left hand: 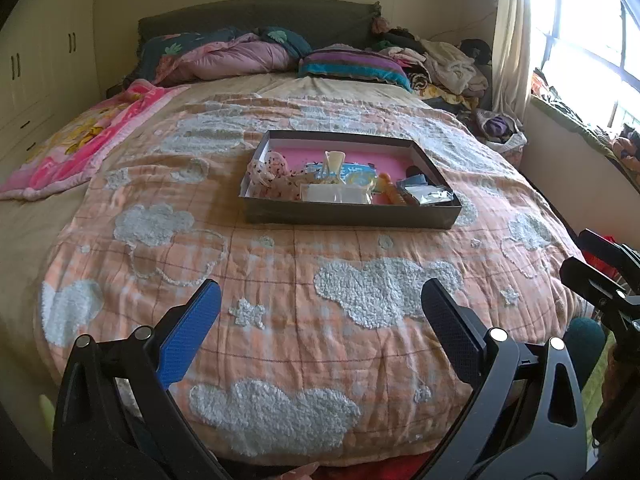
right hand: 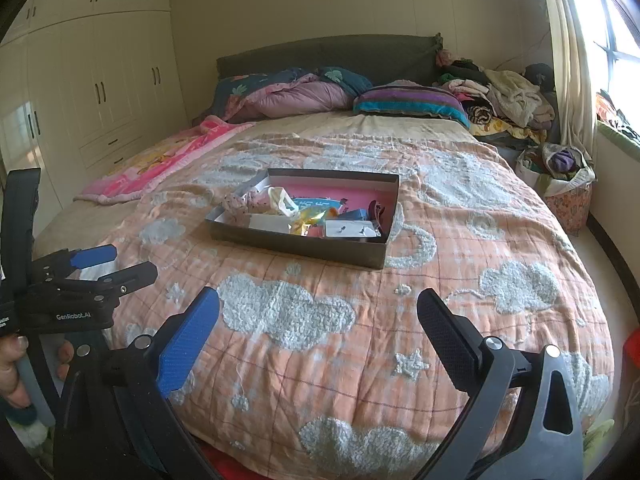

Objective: Organize jewelry

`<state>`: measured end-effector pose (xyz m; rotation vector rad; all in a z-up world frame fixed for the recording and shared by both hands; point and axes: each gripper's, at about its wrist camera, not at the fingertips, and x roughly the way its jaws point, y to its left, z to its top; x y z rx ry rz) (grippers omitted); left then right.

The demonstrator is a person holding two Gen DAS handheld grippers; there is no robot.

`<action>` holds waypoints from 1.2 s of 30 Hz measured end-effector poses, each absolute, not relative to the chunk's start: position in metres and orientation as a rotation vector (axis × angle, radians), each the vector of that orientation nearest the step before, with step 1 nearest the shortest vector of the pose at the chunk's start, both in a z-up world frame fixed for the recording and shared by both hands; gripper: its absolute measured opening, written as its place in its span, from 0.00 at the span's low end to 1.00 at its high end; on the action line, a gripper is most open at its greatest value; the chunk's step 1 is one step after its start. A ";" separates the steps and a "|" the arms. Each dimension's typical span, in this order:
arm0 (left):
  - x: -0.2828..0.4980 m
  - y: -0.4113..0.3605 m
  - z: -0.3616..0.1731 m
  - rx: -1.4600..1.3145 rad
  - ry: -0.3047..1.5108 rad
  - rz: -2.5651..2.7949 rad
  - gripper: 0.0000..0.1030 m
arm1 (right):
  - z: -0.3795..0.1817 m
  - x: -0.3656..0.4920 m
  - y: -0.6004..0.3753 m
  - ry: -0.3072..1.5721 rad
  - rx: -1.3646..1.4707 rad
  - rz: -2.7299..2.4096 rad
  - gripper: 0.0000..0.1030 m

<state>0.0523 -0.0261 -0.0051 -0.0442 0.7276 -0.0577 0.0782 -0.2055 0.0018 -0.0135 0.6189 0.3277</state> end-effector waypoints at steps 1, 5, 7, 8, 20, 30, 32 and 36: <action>0.052 -0.026 -0.005 -0.043 0.728 -0.059 0.91 | 0.002 0.078 -0.205 0.619 -0.014 0.328 0.96; 0.052 -0.026 -0.005 -0.041 0.727 -0.059 0.91 | 0.003 0.078 -0.205 0.618 -0.016 0.328 0.96; 0.052 -0.026 -0.005 -0.044 0.729 -0.058 0.91 | 0.003 0.078 -0.205 0.617 -0.017 0.328 0.96; 0.052 -0.026 -0.005 -0.044 0.729 -0.059 0.91 | 0.003 0.078 -0.204 0.617 -0.016 0.328 0.96; 0.052 -0.027 -0.004 -0.041 0.727 -0.058 0.91 | 0.003 0.077 -0.204 0.617 -0.016 0.327 0.96; 0.051 -0.027 -0.004 -0.039 0.727 -0.056 0.91 | 0.004 0.078 -0.204 0.618 -0.016 0.326 0.96; 0.052 -0.027 -0.004 -0.041 0.727 -0.057 0.91 | 0.004 0.077 -0.204 0.617 -0.017 0.327 0.96; 0.052 -0.027 -0.004 -0.039 0.727 -0.056 0.91 | 0.004 0.077 -0.204 0.616 -0.017 0.327 0.96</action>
